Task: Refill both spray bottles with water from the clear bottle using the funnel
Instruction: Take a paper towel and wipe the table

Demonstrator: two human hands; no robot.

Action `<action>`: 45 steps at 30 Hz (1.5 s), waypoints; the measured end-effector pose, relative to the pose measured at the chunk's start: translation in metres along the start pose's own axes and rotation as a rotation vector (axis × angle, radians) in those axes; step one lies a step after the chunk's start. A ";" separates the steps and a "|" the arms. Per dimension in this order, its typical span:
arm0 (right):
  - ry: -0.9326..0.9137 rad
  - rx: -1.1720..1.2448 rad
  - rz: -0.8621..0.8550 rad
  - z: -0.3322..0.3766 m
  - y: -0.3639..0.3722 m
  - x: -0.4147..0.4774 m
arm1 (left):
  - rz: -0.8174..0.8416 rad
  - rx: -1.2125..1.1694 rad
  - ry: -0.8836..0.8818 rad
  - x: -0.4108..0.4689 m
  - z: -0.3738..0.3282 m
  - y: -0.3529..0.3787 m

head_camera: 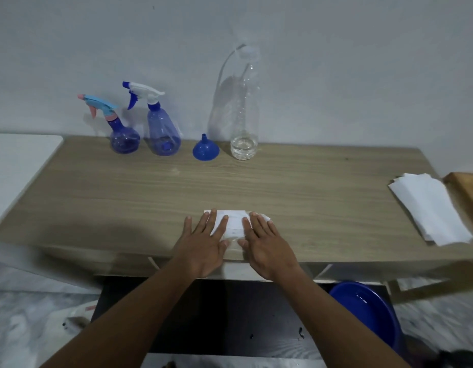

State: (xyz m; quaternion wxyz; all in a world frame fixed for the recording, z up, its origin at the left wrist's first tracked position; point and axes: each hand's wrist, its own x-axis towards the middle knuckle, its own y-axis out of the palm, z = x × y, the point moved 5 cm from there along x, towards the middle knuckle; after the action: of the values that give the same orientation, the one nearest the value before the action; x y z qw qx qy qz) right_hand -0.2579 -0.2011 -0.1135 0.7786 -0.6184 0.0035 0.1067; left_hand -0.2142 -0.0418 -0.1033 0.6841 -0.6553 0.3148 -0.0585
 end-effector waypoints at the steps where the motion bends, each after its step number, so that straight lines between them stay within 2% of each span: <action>1: 0.007 0.002 -0.002 -0.005 0.001 -0.004 | 0.007 0.004 0.007 0.000 -0.006 0.000; 10: -0.016 0.106 0.021 -0.010 -0.019 -0.028 | -0.044 0.093 0.084 -0.007 -0.016 -0.014; 15: -0.013 0.076 -0.103 -0.009 -0.018 -0.053 | -0.052 0.226 0.234 -0.012 -0.014 -0.024; 18: 0.070 0.011 -0.135 -0.004 -0.014 -0.061 | -0.045 0.297 0.318 -0.015 -0.019 -0.033; 21: 0.162 -0.028 -0.060 0.007 -0.029 -0.063 | -0.016 0.398 0.433 -0.020 -0.025 -0.036; 23: 0.224 0.031 -0.023 0.009 -0.035 -0.066 | -0.022 0.491 0.488 -0.021 -0.027 -0.034; 25: 0.304 0.140 -0.048 0.011 -0.045 -0.073 | -0.090 0.476 0.545 -0.020 -0.030 -0.040; 27: 0.388 0.244 -0.078 0.010 -0.058 -0.081 | -0.096 0.310 0.560 -0.022 -0.035 -0.056; 30: 0.521 0.385 -0.144 0.003 -0.084 -0.099 | -0.130 -0.132 0.527 -0.017 -0.033 -0.083; 34: 0.633 0.529 -0.237 -0.005 -0.122 -0.131 | -0.027 -0.515 0.553 -0.015 -0.051 -0.126; 40: 0.717 0.610 -0.370 -0.016 -0.182 -0.196 | 0.063 -0.706 0.675 -0.019 -0.118 -0.184; 45: 0.829 0.648 -0.552 -0.034 -0.216 -0.276 | 0.184 -0.824 0.789 -0.039 -0.209 -0.213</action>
State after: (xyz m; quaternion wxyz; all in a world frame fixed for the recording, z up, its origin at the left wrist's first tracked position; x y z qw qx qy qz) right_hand -0.4861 -0.3242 0.1239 0.8603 -0.3174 0.1788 -0.3567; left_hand -0.2809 -0.2307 0.1212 0.2056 -0.7661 0.5986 -0.1116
